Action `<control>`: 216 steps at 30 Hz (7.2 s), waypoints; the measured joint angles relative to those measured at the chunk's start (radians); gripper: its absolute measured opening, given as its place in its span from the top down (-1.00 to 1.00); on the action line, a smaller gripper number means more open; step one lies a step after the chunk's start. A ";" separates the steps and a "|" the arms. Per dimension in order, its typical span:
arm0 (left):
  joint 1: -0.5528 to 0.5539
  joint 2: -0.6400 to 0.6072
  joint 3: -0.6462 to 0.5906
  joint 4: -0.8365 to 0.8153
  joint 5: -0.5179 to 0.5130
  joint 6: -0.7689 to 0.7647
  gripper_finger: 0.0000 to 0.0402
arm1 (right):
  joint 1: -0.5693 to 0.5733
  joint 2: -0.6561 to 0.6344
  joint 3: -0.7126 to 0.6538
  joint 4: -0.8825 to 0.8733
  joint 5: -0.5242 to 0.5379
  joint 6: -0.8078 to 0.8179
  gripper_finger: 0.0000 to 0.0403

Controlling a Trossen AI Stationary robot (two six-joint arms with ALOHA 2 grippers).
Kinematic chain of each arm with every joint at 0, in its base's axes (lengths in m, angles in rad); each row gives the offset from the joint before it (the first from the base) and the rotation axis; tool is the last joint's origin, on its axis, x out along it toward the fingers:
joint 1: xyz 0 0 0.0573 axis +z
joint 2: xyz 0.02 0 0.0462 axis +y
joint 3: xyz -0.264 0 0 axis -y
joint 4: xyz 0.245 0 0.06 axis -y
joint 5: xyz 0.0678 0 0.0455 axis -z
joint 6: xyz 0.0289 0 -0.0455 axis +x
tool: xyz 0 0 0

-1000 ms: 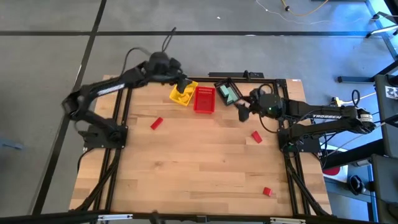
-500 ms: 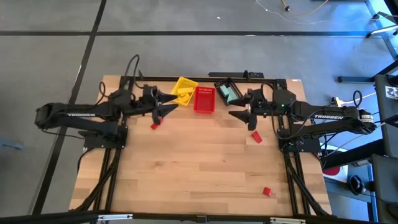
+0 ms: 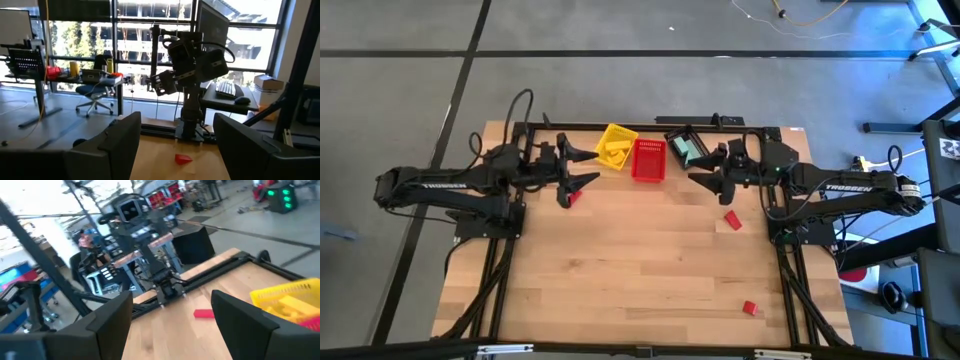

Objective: Sort & place blocks by color
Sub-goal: Put the top right red block into the red bin, then put the top red block into the red bin

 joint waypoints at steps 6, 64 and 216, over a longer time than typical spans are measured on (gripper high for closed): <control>0.000 0.000 0.000 0.001 0.025 -0.027 -0.20 | 0.000 0.000 0.000 -0.077 0.084 0.020 -0.34; 0.000 -0.031 0.002 0.096 0.002 -0.186 -0.20 | 0.004 0.250 -0.092 0.157 0.086 0.291 0.35; 0.003 0.078 0.245 -0.611 0.012 -0.288 -0.20 | 0.099 0.040 -0.074 0.291 0.089 -0.033 -0.36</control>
